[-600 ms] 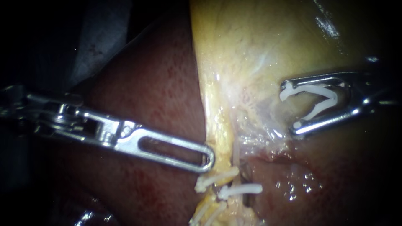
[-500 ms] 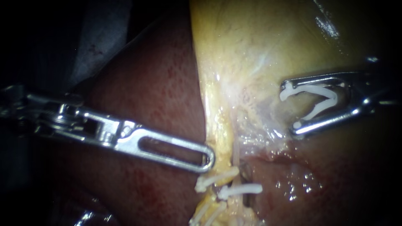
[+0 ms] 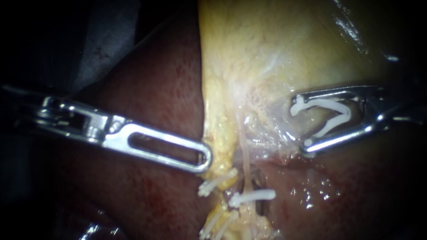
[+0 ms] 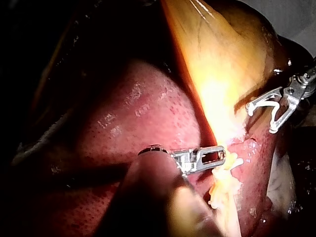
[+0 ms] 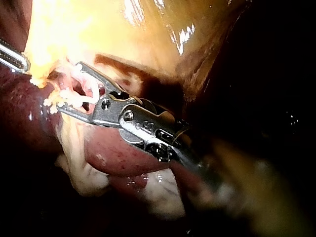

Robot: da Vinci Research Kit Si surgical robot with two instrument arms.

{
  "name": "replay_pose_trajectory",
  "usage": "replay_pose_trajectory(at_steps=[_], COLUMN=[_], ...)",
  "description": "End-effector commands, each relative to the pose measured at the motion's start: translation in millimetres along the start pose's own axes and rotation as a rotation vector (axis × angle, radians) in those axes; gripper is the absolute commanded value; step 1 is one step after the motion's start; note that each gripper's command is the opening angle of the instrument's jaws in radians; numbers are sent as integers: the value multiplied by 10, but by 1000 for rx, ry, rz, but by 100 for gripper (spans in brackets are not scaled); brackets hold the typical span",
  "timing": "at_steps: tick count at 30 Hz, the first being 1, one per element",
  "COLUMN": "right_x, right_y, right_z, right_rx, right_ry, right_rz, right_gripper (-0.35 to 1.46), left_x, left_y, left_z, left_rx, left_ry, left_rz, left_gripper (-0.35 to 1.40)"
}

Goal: Clipping second clip right tube

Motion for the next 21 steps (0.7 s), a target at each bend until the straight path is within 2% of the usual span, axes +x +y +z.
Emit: replay_pose_trajectory(at_steps=[1,9,14,21], right_x=[-2,-21,-32,-48], right_y=[-1,-13,-20,-22], right_z=[3,34,50,64], right_rx=[3,26,26,37], right_ry=[-2,-10,-12,-19], right_rz=[13,81,122,161], right_gripper=[58,58,58,56], left_x=[-2,-12,-14,-12], left_y=[-1,-12,-15,-19], left_z=[-4,-26,-29,-31], left_rx=[0,-3,1,7], left_ry=[-7,-28,-35,-39], left_rz=[-7,-2,1,-1], left_gripper=[-35,-35,-35,-35])
